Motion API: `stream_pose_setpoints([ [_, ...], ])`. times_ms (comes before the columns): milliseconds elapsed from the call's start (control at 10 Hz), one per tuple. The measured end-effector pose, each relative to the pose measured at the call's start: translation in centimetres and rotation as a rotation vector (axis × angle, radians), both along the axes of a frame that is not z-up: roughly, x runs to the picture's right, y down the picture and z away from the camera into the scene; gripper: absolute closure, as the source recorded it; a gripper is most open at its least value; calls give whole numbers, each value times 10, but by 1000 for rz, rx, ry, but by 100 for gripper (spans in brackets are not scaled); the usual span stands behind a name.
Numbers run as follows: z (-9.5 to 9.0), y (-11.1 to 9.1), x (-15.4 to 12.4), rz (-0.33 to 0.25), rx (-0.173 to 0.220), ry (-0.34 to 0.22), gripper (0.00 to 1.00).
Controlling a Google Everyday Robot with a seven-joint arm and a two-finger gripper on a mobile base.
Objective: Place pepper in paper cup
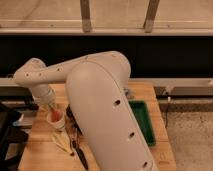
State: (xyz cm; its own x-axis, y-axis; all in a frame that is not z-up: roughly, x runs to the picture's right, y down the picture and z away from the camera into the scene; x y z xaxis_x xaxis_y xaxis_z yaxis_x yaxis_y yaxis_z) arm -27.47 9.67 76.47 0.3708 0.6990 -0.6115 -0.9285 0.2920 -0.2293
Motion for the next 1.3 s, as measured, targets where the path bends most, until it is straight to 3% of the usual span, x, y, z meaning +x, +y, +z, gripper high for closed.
stream_pose_setpoints([
  [300,-12,-21,2,1,45,4,100],
  [700,-54,-67,6,9,136,-9,100],
  [1000,-93,-103,14,16,226,-3,100],
  [1300,-109,-129,24,26,303,20,100],
])
